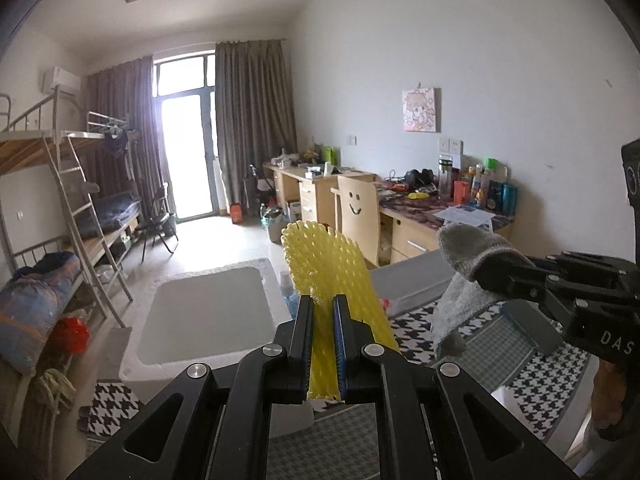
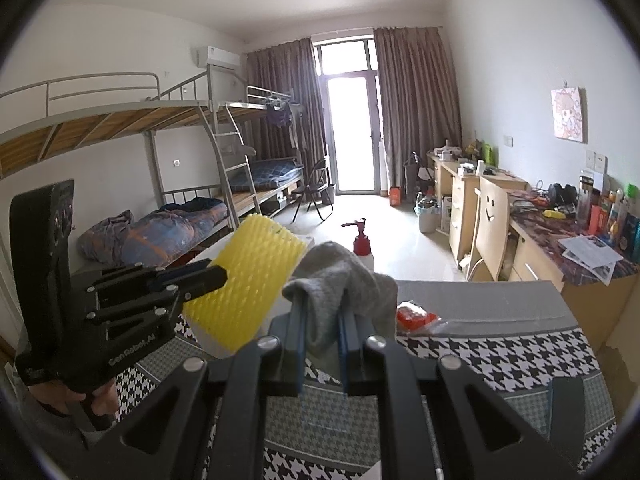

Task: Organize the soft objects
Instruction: 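Carry the sponge and sock in both tools over the white foam box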

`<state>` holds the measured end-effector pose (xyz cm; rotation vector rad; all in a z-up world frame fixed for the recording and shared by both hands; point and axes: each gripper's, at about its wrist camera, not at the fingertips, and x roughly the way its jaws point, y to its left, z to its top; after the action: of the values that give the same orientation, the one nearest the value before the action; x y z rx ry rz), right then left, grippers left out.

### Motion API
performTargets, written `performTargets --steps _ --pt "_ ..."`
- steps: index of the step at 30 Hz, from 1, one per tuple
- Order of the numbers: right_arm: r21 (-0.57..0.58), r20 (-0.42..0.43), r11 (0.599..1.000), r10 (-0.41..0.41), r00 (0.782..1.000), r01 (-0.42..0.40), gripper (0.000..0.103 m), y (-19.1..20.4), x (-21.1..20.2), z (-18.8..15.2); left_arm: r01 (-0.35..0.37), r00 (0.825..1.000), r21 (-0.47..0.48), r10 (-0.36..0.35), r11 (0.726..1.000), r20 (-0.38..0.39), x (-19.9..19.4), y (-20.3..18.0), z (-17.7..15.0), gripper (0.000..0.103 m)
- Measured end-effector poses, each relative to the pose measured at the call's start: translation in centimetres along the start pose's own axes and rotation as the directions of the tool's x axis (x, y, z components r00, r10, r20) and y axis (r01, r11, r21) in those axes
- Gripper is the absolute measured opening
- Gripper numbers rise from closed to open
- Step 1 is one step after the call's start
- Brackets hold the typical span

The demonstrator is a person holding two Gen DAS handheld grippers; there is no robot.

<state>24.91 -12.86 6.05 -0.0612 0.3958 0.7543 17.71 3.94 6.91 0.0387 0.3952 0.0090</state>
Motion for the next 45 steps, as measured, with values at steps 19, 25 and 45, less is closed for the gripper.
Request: performTargets --steps 19,25,45 --pt "-0.019 -0.004 1.000 0.003 1.000 -0.003 0.016 0.4 1.6 1.5 -0.032 0.999 -0.019 0.032 0.999 0.022 1.8 1.8 2.3 0.010" --pt "-0.038 -0.011 0.999 0.007 1.000 -0.007 0.016 1.2 2.8 2.4 -0.066 0.998 -0.039 0.067 0.997 0.019 2.2 3.0 2.6 0.010" --pt "-0.066 -0.022 0.994 0.090 0.996 -0.091 0.016 3.4 5.2 4.2 -0.183 0.983 -0.080 0.184 0.980 0.003 2.8 6.4 2.8 0.010"
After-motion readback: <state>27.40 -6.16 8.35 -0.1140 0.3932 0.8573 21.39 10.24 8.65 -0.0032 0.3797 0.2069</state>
